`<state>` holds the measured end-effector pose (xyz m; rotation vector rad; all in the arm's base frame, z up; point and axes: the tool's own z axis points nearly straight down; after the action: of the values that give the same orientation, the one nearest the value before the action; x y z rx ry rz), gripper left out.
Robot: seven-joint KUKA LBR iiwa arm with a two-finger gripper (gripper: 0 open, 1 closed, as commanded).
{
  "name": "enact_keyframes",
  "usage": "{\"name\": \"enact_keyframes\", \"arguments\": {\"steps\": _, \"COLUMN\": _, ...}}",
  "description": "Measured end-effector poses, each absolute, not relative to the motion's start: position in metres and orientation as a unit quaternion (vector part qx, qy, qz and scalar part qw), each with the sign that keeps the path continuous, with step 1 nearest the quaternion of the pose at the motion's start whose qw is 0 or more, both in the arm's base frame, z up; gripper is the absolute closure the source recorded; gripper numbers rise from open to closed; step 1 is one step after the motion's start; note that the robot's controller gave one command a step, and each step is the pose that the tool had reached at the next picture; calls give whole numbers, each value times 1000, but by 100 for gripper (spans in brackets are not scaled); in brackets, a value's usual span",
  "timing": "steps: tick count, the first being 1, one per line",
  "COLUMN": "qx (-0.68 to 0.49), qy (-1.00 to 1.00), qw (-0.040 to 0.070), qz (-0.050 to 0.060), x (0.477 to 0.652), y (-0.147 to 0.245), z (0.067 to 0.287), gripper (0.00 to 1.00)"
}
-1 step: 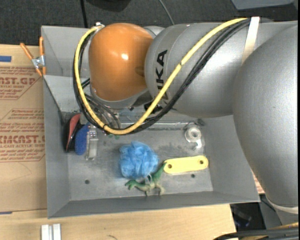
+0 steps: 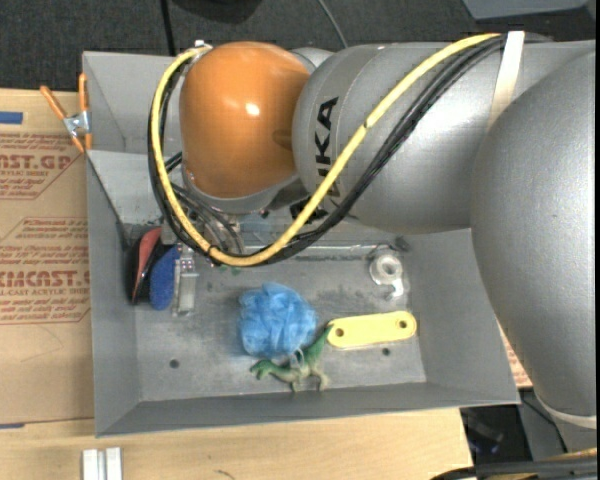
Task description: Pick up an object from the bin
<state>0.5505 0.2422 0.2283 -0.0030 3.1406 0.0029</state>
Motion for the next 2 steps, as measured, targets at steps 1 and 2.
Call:
{"name": "enact_keyframes", "arguments": {"steps": 1, "qx": -69, "qy": 998, "qw": 4, "qz": 2, "x": 558, "y": 241, "z": 204, "gripper": 0}}
{"name": "enact_keyframes", "arguments": {"steps": 2, "qx": -240, "qy": 971, "qw": 3, "qz": 1, "x": 568, "y": 231, "z": 142, "gripper": 0}}
